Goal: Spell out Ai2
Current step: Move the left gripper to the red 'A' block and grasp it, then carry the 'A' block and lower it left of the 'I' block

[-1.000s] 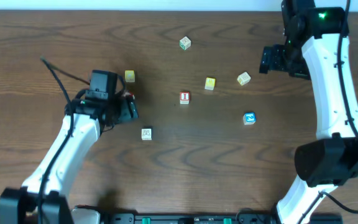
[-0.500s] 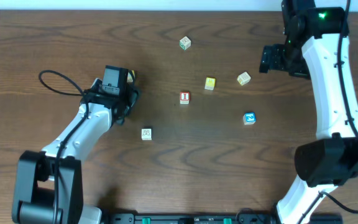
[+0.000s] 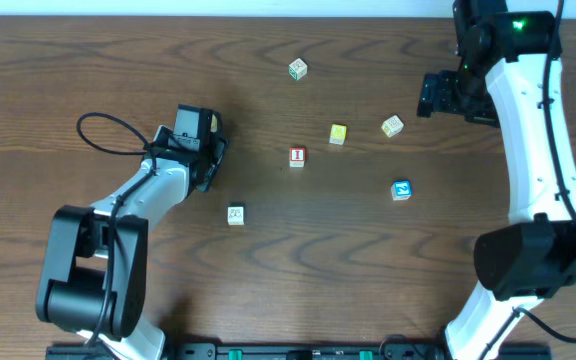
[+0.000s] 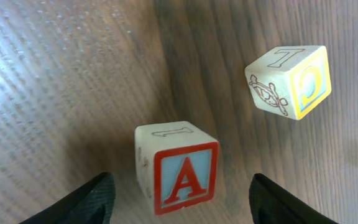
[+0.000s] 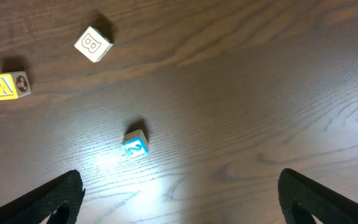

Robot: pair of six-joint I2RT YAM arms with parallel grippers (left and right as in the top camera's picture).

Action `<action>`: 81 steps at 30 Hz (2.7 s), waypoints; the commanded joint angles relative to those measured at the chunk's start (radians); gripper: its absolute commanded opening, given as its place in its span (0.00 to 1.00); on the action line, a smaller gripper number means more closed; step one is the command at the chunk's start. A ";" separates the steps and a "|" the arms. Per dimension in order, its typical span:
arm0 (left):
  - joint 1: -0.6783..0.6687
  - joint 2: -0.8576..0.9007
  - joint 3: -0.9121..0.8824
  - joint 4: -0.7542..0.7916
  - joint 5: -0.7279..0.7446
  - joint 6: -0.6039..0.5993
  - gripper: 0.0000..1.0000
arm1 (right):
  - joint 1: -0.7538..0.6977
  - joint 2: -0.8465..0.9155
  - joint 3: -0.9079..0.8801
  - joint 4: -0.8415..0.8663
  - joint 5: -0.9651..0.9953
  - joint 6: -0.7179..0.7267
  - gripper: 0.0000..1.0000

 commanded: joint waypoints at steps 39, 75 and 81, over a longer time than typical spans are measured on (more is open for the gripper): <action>0.003 0.031 0.050 -0.209 -0.059 0.500 0.50 | -0.007 -0.011 0.008 0.000 0.014 -0.019 0.99; 0.037 0.032 0.143 -0.290 -0.094 1.288 0.57 | -0.007 -0.011 0.008 -0.011 0.014 -0.019 0.99; 0.037 0.032 0.143 -0.270 -0.077 1.290 0.57 | -0.007 -0.011 0.008 -0.012 0.014 -0.019 0.99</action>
